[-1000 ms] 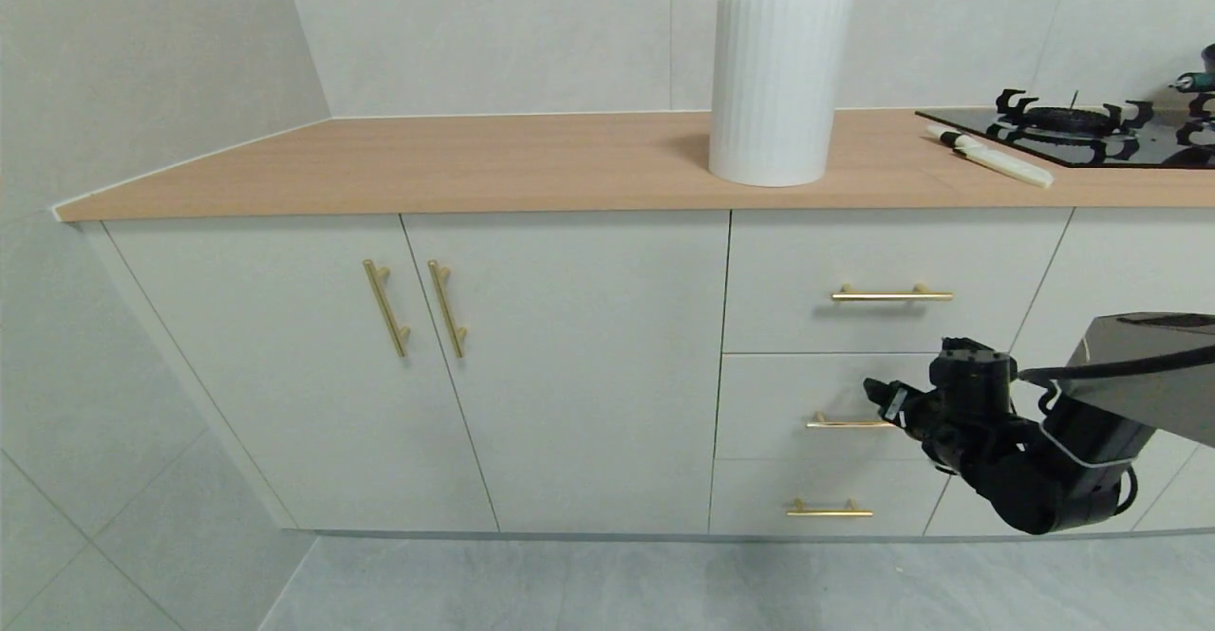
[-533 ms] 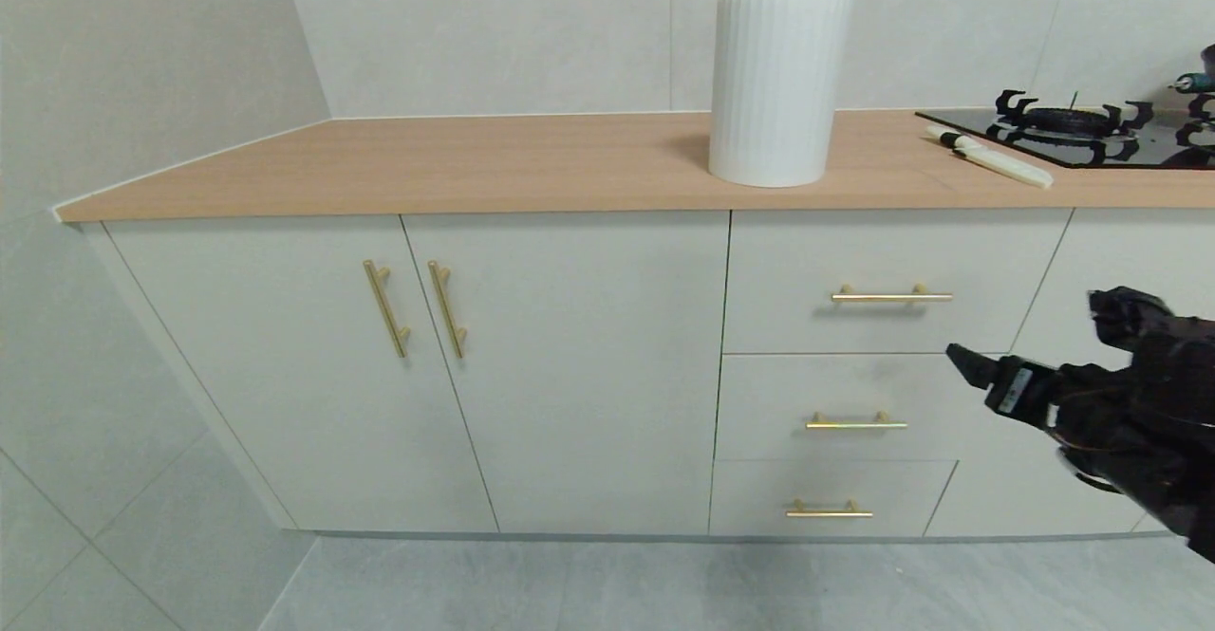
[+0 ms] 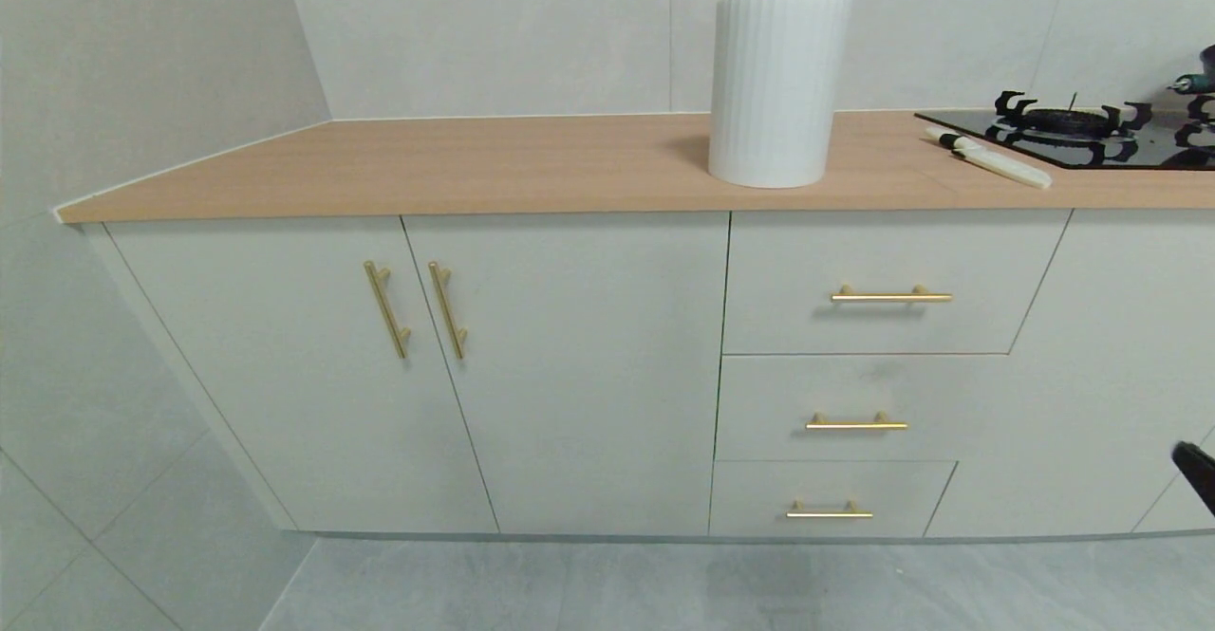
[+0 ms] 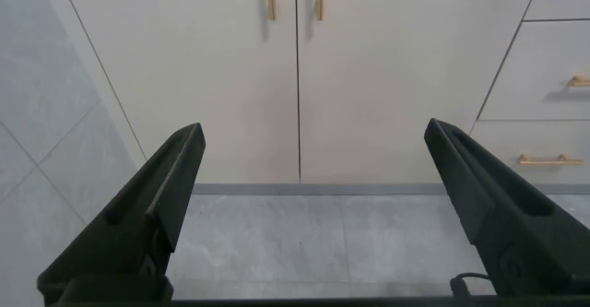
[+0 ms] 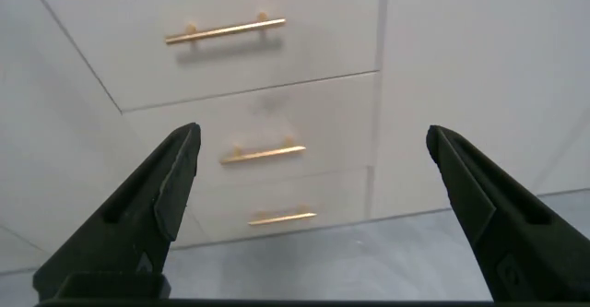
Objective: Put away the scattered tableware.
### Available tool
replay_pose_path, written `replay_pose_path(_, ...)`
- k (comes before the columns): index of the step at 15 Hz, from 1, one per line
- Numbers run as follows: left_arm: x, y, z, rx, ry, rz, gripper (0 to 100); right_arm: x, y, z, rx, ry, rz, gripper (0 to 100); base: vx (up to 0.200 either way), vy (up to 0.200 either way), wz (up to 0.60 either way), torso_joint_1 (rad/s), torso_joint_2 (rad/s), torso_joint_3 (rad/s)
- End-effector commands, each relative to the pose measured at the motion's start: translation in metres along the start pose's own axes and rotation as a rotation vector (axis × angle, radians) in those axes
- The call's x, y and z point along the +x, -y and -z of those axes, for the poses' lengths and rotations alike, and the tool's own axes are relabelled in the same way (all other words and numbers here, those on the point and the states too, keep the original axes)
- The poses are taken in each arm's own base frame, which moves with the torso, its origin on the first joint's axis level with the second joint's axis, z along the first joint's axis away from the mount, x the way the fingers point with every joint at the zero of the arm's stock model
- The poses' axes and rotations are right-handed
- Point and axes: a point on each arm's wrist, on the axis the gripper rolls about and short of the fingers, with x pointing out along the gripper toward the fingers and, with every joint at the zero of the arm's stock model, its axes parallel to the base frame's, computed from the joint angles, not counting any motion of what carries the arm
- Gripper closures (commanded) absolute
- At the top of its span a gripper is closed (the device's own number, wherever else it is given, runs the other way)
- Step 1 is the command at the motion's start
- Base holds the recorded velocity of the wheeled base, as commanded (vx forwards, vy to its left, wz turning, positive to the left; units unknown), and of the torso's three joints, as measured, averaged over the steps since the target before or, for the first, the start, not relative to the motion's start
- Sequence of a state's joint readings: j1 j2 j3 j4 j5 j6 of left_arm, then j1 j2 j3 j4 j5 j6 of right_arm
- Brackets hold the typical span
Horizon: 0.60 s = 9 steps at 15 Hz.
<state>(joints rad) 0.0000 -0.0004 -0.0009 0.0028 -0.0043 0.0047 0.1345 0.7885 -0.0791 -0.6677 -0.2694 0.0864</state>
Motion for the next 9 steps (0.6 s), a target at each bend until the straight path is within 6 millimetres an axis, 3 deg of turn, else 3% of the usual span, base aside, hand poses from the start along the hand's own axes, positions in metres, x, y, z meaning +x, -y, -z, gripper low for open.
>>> replay_pose_path(1,0.000,0.000,0.000,0.000,0.000,0.000,0,-0.103,0.029,0.003,-0.052,0.124,0.065,0,0.000,0.000,0.00,0.000,0.00,0.000)
replay_pose_path(2,0.000,0.000,0.000,0.000,-0.002,0.000,0,-0.118,0.033,0.001,-0.049,0.081,0.084,0,0.000,0.000,0.00,0.000,0.00,0.000)
replay_pose_path(6,0.000,0.000,0.000,0.000,0.000,0.000,0,-0.119,0.035,-0.001,0.024,0.084,0.196,0,0.000,0.000,0.00,0.000,0.00,0.000)
replay_pose_path(9,0.000,0.000,0.000,0.000,0.000,0.000,0,-0.122,0.030,0.022,-0.005,0.090,0.258,0,0.000,0.000,0.00,0.000,0.00,0.000)
